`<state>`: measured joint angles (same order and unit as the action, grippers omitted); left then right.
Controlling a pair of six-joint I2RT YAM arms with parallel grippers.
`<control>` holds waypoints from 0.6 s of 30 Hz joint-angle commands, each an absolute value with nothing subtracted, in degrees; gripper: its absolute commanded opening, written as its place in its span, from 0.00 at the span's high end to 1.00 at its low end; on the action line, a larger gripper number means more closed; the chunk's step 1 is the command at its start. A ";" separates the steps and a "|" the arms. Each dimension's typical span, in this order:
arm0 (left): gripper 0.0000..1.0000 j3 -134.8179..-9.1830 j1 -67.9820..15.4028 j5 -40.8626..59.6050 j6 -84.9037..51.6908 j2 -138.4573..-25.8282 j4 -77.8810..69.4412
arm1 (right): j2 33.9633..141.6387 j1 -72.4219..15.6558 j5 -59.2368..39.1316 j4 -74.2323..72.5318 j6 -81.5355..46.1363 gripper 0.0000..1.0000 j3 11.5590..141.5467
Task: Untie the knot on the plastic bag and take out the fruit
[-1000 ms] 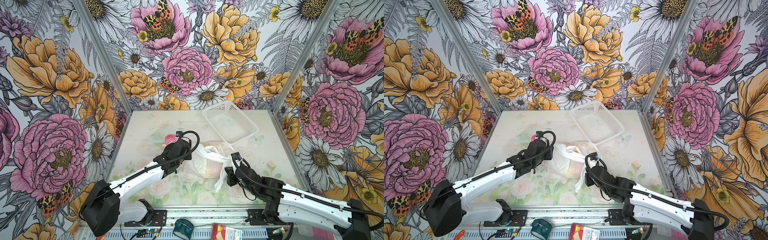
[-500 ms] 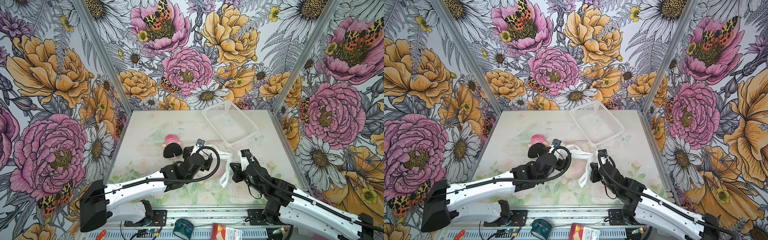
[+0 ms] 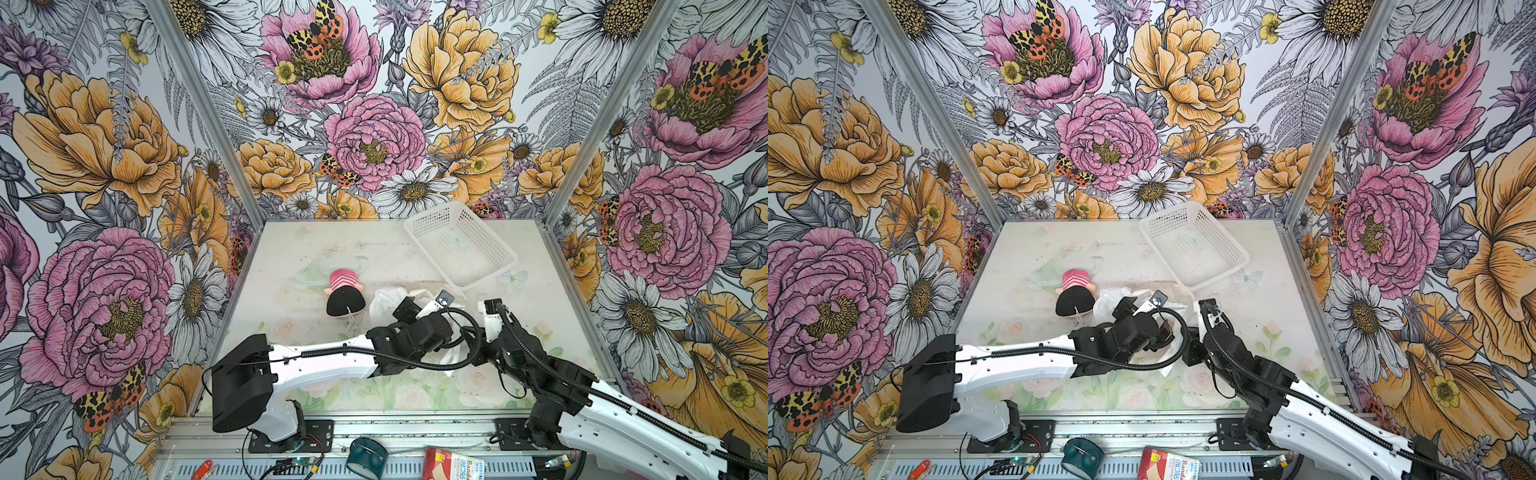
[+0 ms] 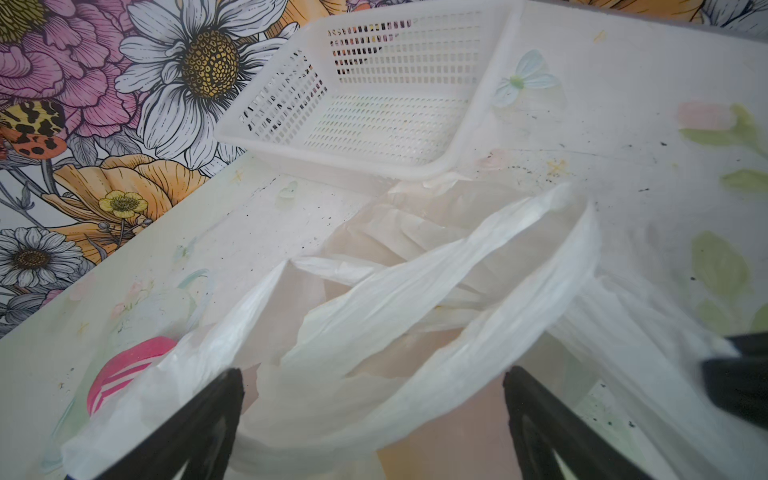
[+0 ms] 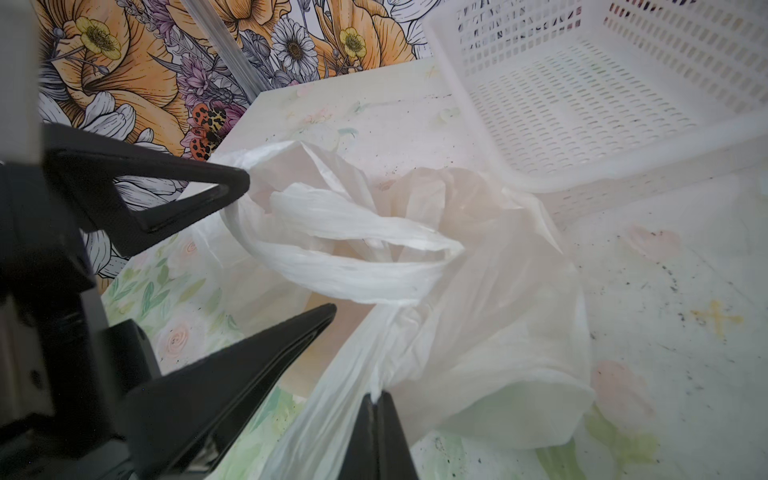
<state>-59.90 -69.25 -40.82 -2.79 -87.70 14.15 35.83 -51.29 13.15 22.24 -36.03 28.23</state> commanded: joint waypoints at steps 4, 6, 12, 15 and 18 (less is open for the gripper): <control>0.60 -63.40 -67.72 -45.26 -2.60 -88.78 16.30 | 33.95 -50.53 12.70 22.50 -37.56 1.00 27.01; 0.87 -64.01 -65.96 -43.96 -5.63 -86.31 17.98 | 33.58 -49.73 13.09 22.62 -38.60 1.00 26.72; 1.00 -63.43 -62.61 -42.73 -12.69 -72.76 25.08 | 34.48 -45.80 11.80 22.75 -41.21 1.00 27.29; 1.00 -62.52 -58.83 -36.13 -16.42 -66.09 28.96 | 35.83 -43.09 11.35 24.55 -40.01 1.00 29.88; 1.00 -60.34 -55.66 -31.40 -19.76 -60.84 30.83 | 35.46 -42.32 11.53 26.30 -38.80 1.00 32.79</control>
